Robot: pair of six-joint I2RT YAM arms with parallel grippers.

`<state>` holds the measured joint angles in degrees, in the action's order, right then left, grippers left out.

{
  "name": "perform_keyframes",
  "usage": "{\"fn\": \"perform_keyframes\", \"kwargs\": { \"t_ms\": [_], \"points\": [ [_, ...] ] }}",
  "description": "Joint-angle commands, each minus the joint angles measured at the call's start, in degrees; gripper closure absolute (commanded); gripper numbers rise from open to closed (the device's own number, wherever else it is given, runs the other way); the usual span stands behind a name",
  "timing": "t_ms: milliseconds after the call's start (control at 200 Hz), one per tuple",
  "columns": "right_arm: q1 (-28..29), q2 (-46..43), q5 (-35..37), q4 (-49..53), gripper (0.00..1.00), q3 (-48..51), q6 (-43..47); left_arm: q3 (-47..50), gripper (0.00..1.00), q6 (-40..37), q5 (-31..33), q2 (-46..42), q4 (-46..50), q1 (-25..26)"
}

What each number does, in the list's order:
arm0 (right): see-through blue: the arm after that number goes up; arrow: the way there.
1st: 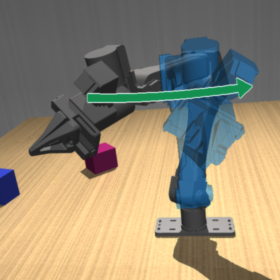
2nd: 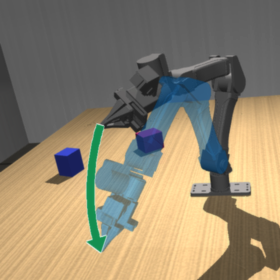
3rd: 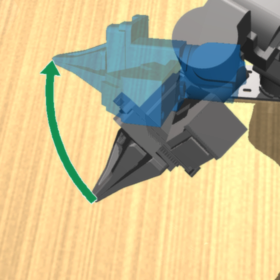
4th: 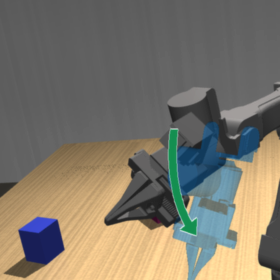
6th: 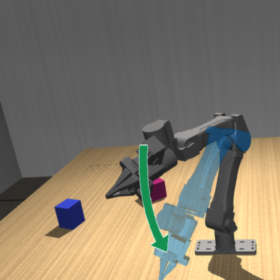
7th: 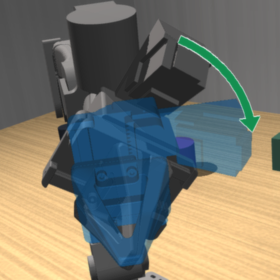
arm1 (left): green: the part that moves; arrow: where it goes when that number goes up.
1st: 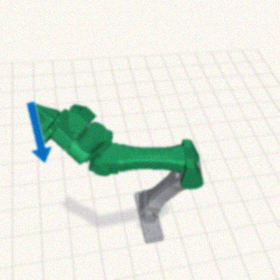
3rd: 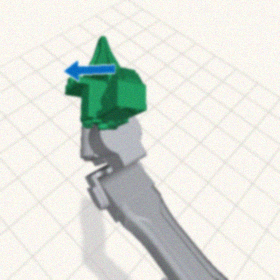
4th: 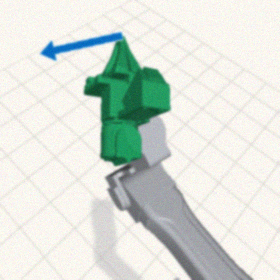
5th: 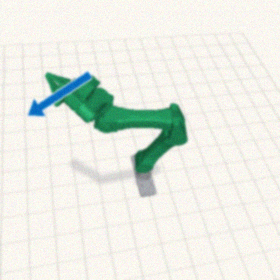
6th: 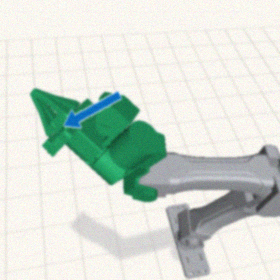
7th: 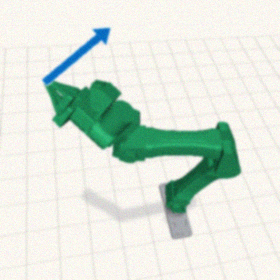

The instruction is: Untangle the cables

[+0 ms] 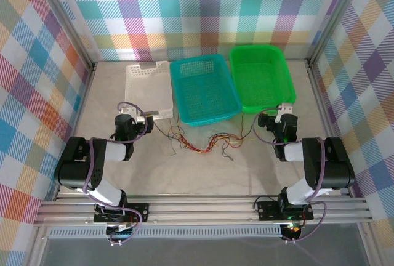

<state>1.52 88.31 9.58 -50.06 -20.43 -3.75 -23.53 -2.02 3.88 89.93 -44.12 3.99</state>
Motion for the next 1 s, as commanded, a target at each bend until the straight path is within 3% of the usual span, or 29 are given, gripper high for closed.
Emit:
{"fn": "perform_keyframes", "kwargs": {
  "t_ms": [0, 705, 880, 995],
  "points": [
    [0.3, -0.5, 0.2, -0.8, 0.00, -1.4, 0.7, -0.6, 0.00, -0.7, -0.6, -0.3, -2.1, 0.1],
    [-0.1, -2.1, 0.9, 0.9, 0.00, -1.2, -0.3, -0.6, 0.00, -0.6, -0.6, -0.3, -2.0, 0.1],
    [-0.2, -5.5, -1.2, -6.1, 0.00, 3.7, 0.9, -0.6, 0.00, -0.7, -0.7, -0.4, -2.1, 0.1],
    [-0.1, -15.2, 0.7, 7.2, 0.00, 1.3, 1.0, -0.6, 0.00, -0.7, -0.7, -0.2, -2.0, 0.1]
  ]
}}
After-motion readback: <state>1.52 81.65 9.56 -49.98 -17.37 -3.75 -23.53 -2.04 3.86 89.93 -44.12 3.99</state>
